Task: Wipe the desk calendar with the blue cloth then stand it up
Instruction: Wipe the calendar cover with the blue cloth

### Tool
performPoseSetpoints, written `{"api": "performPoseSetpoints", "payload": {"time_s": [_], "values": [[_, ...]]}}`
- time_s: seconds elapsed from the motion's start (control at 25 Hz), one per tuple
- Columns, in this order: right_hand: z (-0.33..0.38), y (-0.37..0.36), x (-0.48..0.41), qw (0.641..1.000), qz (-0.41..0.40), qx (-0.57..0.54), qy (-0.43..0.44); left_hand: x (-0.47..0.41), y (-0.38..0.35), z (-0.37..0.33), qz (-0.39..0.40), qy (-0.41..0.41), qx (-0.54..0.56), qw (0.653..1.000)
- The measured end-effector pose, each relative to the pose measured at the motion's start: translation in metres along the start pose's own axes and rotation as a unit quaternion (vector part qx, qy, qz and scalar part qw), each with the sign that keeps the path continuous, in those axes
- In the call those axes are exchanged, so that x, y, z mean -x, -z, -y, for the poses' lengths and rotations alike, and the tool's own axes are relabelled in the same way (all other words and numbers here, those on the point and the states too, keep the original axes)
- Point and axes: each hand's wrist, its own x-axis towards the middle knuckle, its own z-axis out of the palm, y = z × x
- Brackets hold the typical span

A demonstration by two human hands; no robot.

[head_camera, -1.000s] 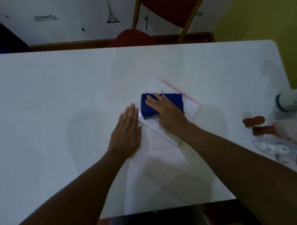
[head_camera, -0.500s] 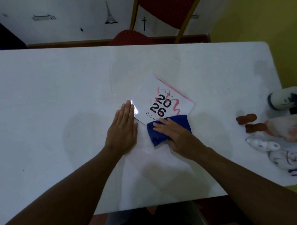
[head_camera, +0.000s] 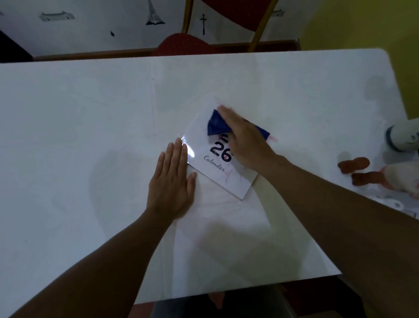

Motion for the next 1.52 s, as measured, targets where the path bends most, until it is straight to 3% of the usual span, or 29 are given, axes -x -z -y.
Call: {"api": "performPoseSetpoints", "payload": {"time_s": [0.16, 0.56, 0.76, 0.92, 1.0, 1.16, 1.36, 1.52], "values": [[-0.005, -0.035, 0.011, 0.995, 0.022, 0.068, 0.071, 0.000, -0.004, 0.001, -0.005, 0.002, -0.003, 1.000], [-0.028, -0.038, 0.088, 0.984, 0.078, 0.044, 0.153, 0.000, -0.004, 0.002, -0.011, -0.001, -0.004, 1.000], [-0.036, -0.029, 0.107, 0.992, 0.035, 0.016, 0.119, -0.001, -0.004, 0.001, -0.020, -0.002, 0.000, 1.000], [-0.029, -0.025, 0.073, 0.998, -0.037, -0.040, -0.005, -0.001, -0.003, 0.001, -0.024, -0.009, -0.001, 1.000], [-0.027, -0.025, 0.047, 0.998, -0.034, -0.051, -0.029, -0.001, -0.003, 0.001, -0.028, -0.009, -0.002, 1.000], [-0.020, -0.031, 0.035, 0.999, 0.000, -0.041, 0.005, 0.000, -0.004, 0.000, -0.026, -0.009, -0.005, 1.000], [-0.011, -0.041, 0.087, 0.995, 0.040, -0.080, 0.049, -0.001, -0.005, 0.002, -0.010, -0.007, -0.010, 1.000], [-0.014, -0.040, 0.116, 0.993, 0.033, -0.111, 0.017, -0.001, -0.004, 0.001, -0.018, -0.007, 0.001, 1.000]]}}
